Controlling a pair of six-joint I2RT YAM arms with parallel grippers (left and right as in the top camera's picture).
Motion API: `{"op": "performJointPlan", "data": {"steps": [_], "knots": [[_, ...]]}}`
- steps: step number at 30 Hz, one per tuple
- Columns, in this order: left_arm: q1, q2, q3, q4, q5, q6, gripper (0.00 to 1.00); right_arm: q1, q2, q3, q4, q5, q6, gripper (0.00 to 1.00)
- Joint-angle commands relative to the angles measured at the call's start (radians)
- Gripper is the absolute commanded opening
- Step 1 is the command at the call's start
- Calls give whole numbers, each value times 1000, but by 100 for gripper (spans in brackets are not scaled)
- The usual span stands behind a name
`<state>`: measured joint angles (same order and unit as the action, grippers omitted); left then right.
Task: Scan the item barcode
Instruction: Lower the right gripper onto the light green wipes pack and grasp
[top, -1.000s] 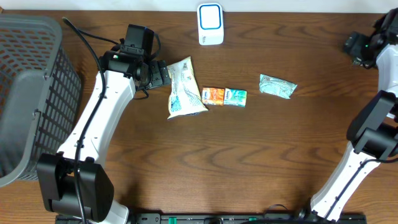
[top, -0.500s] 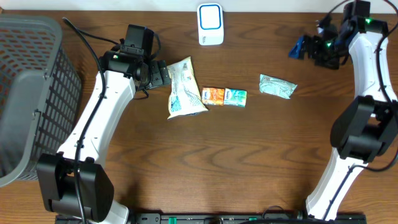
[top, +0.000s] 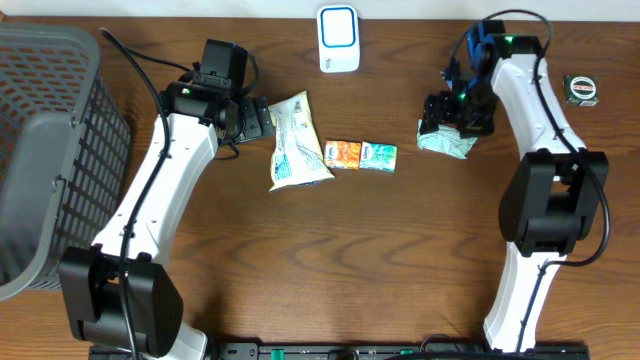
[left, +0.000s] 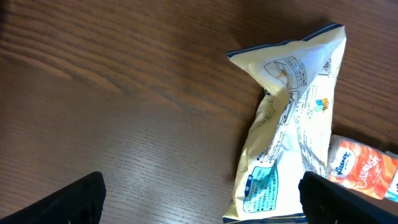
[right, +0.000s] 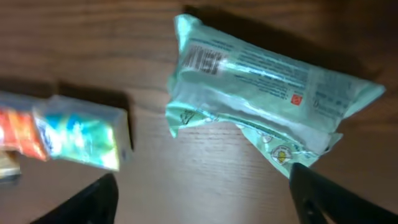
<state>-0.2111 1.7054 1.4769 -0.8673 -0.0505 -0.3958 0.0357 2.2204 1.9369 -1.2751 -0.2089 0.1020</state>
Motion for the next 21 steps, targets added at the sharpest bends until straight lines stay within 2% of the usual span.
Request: {"op": "performJointPlan", "data": {"steps": [1, 4, 11, 17, 19, 21], "knots": [[3, 0, -1, -3, -2, -2, 98, 5, 7, -44, 28, 23, 283, 76], [3, 0, -1, -3, -2, -2, 98, 5, 7, -94, 54, 23, 483, 67], [3, 0, -1, -3, -2, -2, 98, 5, 7, -242, 255, 18, 639, 65], [3, 0, -1, -3, -2, -2, 98, -6, 7, -275, 428, 42, 645, 63], [3, 0, -1, -3, -2, -2, 98, -11, 7, -274, 484, 34, 629, 53], [3, 0, -1, -3, -2, -2, 98, -10, 7, -274, 545, -40, 542, 47]]}}
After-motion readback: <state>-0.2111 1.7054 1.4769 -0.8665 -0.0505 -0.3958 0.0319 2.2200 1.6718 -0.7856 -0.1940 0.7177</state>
